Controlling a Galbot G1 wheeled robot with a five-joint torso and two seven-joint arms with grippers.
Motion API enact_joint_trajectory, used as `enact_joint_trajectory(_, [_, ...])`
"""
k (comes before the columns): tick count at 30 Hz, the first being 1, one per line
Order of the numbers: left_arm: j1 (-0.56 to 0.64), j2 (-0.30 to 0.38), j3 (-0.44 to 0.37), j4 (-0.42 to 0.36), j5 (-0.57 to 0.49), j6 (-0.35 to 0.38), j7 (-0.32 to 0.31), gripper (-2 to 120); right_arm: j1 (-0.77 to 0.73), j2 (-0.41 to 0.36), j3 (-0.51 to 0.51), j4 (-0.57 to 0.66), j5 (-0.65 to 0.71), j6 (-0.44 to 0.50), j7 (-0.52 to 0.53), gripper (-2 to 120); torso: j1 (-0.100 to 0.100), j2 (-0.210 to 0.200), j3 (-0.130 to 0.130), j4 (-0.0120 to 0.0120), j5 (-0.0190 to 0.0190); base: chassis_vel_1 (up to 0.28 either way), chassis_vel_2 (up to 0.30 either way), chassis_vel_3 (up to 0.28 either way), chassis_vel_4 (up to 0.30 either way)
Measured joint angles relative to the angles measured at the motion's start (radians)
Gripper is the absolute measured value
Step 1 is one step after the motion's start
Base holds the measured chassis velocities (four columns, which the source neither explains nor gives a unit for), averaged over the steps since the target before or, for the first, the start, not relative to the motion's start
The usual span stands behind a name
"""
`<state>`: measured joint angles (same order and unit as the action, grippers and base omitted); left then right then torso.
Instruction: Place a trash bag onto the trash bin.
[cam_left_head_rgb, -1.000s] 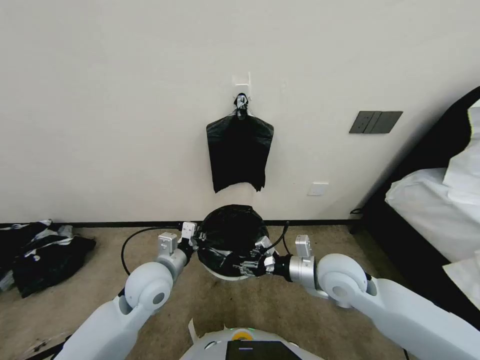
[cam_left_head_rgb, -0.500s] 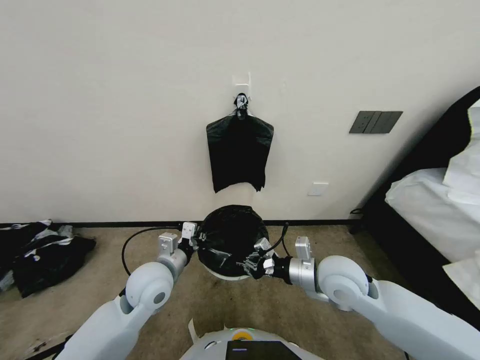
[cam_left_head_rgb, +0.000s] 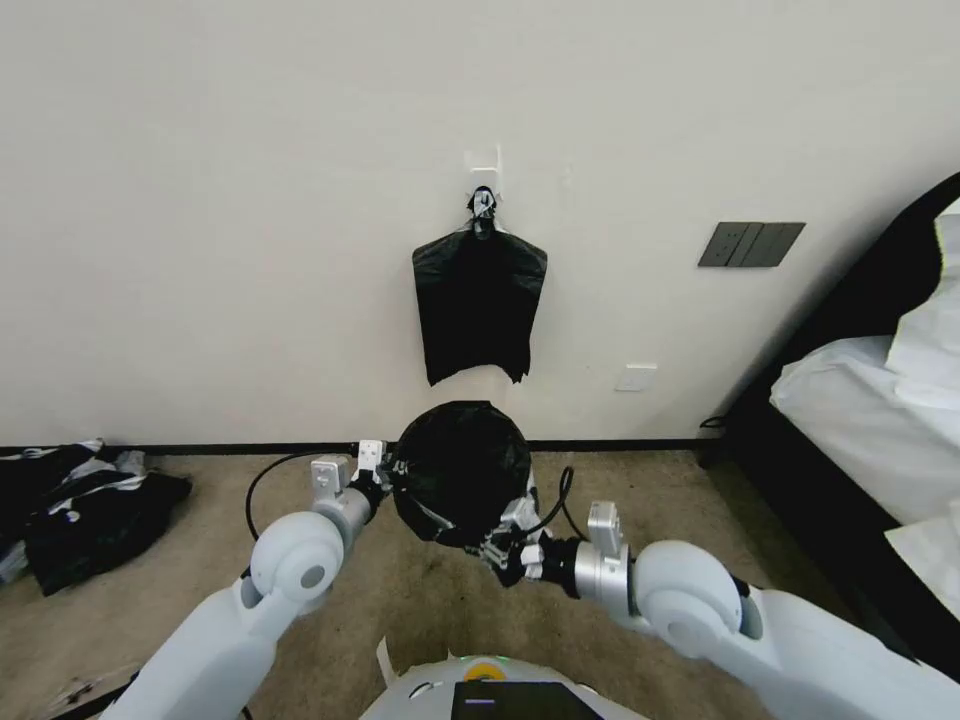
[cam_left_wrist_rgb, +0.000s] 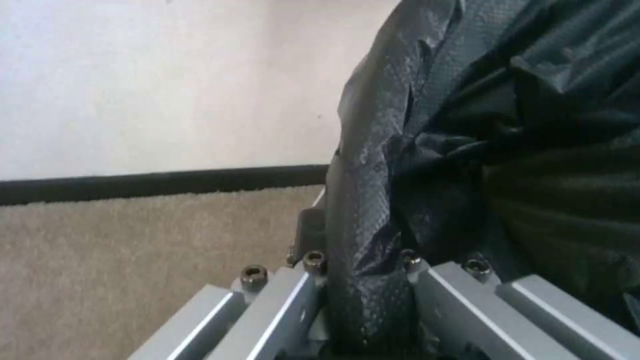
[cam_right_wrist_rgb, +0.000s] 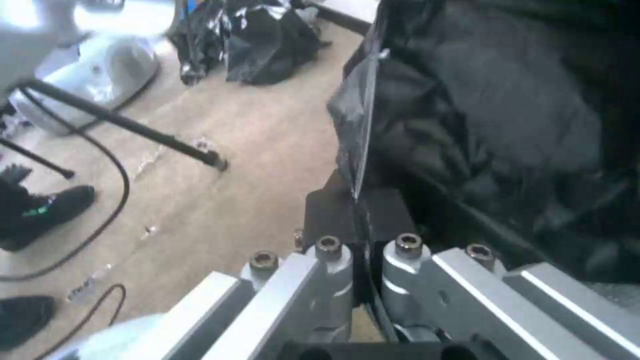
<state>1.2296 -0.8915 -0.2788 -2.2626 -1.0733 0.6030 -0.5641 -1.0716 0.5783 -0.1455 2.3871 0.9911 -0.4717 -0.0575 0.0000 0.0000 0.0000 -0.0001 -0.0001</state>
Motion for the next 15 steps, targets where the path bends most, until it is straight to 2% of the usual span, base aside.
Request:
enact_joint_trajectory(7, [-0.010,0.001,-0.002,0.000,-0.058,0.011,-0.037,1,-0.012,0.037,-0.064,-0.034,-0.109,0.024,-0.009,0,0.000,0.000,0.000,0.0001,0.0000,0.000,0.000,0.000,0.000])
enact_joint_trajectory(9, [-0.013,-0.005,-0.005,-0.005,-0.088,0.014,-0.060,1,-0.012,0.065,-0.097,-0.065,-0.182,0.054,-0.009,0,0.000,0.000,0.000,0.0001,-0.0001,0.000,0.000,0.000,0.000])
enact_joint_trajectory(15, [-0.019,-0.014,-0.006,-0.006,-0.127,0.014,-0.090,1,-0.013,0.114,-0.142,-0.103,-0.276,0.098,0.006,0,0.000,0.000,0.000,0.0002,-0.0001,0.000,0.000,0.000,0.000])
